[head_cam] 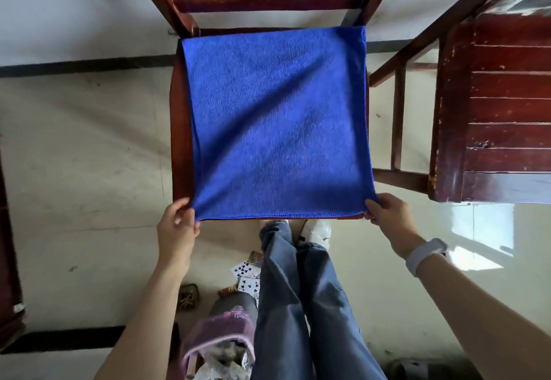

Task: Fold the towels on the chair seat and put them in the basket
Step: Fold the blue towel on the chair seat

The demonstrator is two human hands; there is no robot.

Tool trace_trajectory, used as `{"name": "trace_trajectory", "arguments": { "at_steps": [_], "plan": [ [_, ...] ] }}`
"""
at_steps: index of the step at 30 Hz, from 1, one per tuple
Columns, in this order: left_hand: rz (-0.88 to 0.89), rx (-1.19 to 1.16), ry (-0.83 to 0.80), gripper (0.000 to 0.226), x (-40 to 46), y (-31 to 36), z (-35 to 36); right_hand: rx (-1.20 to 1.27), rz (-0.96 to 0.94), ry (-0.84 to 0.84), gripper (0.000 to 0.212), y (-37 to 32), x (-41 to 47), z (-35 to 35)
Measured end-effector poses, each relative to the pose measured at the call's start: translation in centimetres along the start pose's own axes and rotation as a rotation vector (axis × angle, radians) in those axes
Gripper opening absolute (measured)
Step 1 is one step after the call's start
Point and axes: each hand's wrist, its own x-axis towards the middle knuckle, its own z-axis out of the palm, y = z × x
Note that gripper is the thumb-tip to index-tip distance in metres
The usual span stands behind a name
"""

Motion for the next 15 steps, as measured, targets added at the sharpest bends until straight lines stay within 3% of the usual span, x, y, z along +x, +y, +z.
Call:
{"name": "trace_trajectory", "arguments": {
  "at_steps": [5,10,15],
  "plan": [
    [-0.094,0.026,0.007,0.027,0.6,-1.8,1.0,-0.105,0.055,0.054,0.007,0.9,0.7,1.2],
    [-0.022,0.153,0.079,0.002,0.6,-2.4,0.9,-0.248,-0.048,0.119,0.018,0.7,0.1,1.9],
    [0.078,0.232,0.166,0.01,0.4,-2.1,1.1,-0.258,-0.091,0.167,0.023,0.6,-1.1,2.3]
  ]
}}
